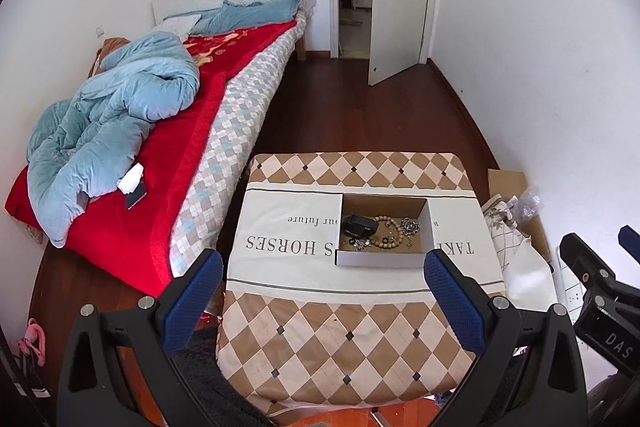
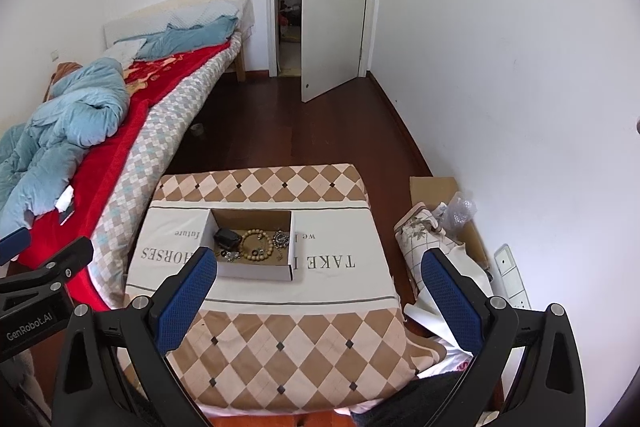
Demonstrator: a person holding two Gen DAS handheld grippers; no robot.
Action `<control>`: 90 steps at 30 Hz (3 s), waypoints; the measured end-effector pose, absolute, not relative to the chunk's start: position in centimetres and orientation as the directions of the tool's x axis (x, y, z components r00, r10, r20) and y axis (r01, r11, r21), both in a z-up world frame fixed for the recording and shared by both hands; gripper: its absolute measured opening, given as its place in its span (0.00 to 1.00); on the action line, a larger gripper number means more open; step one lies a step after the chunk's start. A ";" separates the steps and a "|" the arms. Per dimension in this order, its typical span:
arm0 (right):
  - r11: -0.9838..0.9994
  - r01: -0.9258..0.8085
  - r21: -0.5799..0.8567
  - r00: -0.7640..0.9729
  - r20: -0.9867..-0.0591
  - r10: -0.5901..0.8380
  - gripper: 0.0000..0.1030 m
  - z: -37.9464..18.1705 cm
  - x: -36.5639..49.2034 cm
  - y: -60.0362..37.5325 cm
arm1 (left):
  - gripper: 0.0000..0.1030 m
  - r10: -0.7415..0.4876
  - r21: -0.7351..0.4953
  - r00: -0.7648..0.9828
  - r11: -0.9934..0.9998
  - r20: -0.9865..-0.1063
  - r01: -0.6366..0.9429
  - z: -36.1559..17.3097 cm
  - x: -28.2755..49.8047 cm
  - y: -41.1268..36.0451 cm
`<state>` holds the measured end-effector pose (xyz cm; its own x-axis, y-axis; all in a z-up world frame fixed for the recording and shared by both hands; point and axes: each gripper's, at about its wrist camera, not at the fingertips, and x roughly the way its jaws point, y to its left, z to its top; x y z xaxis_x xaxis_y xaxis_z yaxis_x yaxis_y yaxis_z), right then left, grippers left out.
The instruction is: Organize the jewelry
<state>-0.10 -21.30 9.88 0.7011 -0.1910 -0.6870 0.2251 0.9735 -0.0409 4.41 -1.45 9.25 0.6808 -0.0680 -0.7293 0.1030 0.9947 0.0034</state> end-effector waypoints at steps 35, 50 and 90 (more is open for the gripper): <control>0.972 0.217 -0.095 0.585 -0.784 -0.208 1.00 3.0 9.8 -21.9 | 1.00 -0.014 0.046 0.604 0.995 -0.797 0.084 4.0 11.9 -2.8; 0.971 0.216 -0.099 0.590 -0.780 -0.210 1.00 3.2 9.5 -21.8 | 1.00 -0.009 0.039 0.626 0.997 -0.779 0.062 4.6 11.6 -2.3; 0.977 0.188 -0.099 0.602 -0.775 -0.195 1.00 4.5 9.0 -21.4 | 1.00 0.005 0.062 0.631 0.996 -0.776 0.068 4.3 11.2 -2.3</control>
